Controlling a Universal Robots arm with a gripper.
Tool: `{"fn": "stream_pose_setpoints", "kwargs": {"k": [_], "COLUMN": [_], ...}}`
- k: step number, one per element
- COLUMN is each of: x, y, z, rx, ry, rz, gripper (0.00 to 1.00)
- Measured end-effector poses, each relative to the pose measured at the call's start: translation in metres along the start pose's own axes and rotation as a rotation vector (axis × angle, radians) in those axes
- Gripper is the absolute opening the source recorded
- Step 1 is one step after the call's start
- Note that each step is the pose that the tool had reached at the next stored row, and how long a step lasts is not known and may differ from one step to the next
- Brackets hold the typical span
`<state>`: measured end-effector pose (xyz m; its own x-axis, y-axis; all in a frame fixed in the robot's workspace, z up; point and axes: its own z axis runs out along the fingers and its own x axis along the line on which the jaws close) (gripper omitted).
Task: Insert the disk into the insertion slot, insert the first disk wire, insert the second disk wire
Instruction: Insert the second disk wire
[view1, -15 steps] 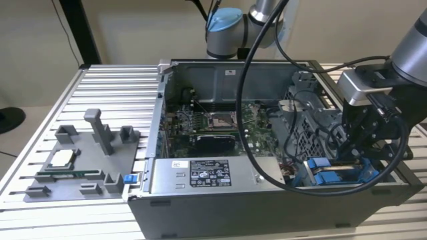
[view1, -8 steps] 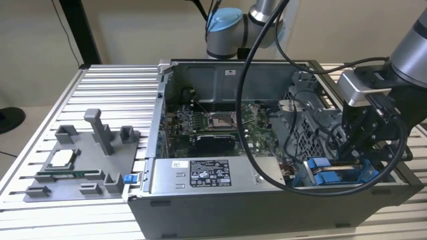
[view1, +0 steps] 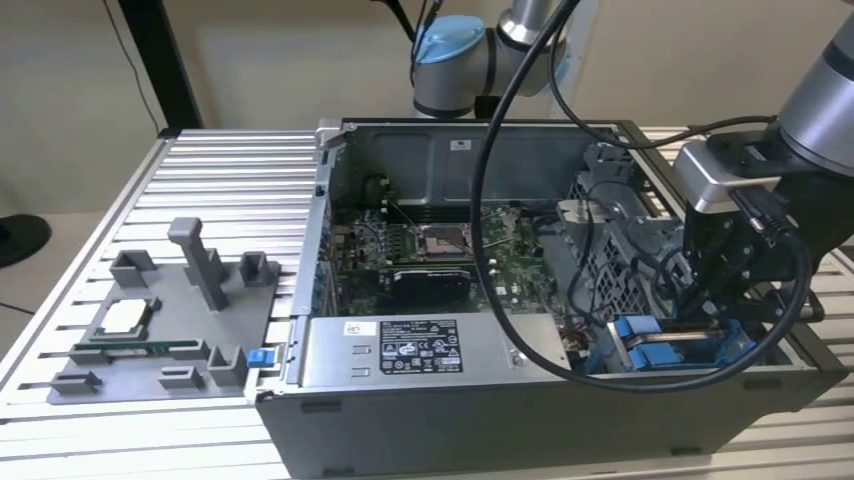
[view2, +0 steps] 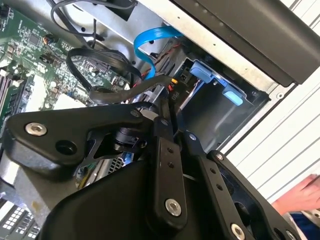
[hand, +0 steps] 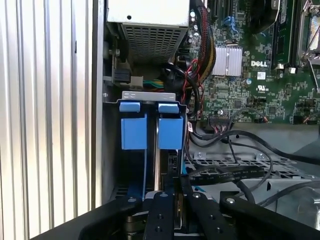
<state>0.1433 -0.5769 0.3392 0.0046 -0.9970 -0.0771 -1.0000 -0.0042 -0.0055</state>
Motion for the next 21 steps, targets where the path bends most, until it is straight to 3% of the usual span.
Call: {"fn": "stream_pose_setpoints", "kwargs": {"k": [11, 19, 20, 21], "x": [-0.0015, -0.0010, -0.0010, -0.0011], "y": [0.0000, 0.0001, 0.0001, -0.0001], "z": [-0.0011, 0.0047, 0.0050, 0.0060], "rx": [0.0002, 0.0030, 0.0031, 0.0032], "ry": [-0.0001, -0.0012, -0.0019, -0.0044], "rz": [0.003, 0.004, 0.004, 0.004], "gripper": [0.00, 0.00, 1.00, 1.00]}}
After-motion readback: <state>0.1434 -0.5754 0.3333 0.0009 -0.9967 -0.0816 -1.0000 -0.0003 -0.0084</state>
